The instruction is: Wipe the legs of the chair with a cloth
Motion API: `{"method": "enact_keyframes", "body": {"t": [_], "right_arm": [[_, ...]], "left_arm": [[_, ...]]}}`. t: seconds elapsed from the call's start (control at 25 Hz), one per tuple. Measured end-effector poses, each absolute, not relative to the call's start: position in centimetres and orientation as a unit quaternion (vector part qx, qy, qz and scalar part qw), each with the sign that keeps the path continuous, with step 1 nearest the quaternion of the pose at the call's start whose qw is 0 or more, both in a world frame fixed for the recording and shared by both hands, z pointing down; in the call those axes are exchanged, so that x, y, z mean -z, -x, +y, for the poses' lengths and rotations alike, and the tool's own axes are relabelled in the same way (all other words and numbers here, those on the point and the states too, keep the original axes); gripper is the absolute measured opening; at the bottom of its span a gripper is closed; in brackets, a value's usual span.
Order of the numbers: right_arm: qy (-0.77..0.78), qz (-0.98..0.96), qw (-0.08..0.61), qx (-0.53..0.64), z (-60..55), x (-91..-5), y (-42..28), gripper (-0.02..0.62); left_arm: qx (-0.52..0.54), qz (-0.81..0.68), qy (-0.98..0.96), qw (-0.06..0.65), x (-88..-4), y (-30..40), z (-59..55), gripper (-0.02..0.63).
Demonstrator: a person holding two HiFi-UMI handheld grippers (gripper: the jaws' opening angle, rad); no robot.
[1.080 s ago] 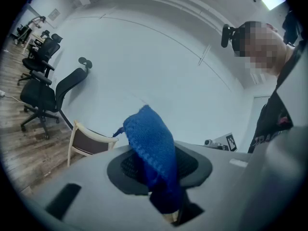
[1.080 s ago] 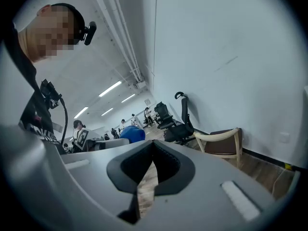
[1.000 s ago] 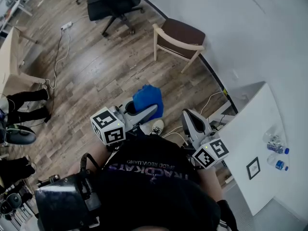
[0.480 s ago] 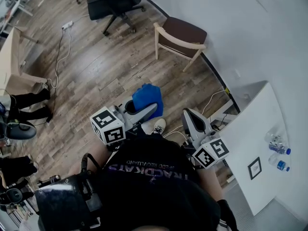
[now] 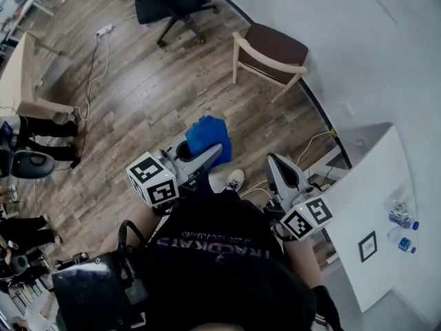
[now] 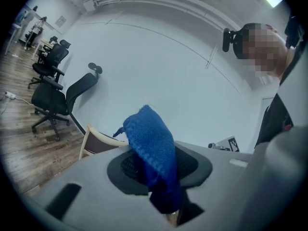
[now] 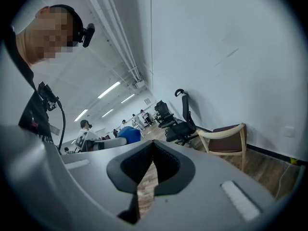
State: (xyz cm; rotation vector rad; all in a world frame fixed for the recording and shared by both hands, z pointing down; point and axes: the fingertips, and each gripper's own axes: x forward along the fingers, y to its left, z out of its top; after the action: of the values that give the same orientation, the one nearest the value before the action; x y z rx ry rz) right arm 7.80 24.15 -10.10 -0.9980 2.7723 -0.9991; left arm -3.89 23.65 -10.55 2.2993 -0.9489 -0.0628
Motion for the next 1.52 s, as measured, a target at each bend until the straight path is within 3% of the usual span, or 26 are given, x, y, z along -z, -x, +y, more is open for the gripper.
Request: {"method": "enact_keyframes", "body": {"t": [0.84,1.2,1.52], "right_arm": [[0.408,0.859,0.023,0.309,17.7,11.7,4.6,0.007],[0.453,0.837,0.023,0.306,16.1,10.6,6.2,0.008],[0.457,0.837,0.009,0.301,13.6,9.4,3.3,0.006]], "left_arm": [[0.026,-0.301,-0.894,0.332,10.6,17.5,15.8,0.127],[0.013,-0.292,-0.897,0.331,8.1,21.3,13.2,0.126],[0.014,-0.309,-0.891,0.333,7.0,19.6,10.8,0.127]]}}
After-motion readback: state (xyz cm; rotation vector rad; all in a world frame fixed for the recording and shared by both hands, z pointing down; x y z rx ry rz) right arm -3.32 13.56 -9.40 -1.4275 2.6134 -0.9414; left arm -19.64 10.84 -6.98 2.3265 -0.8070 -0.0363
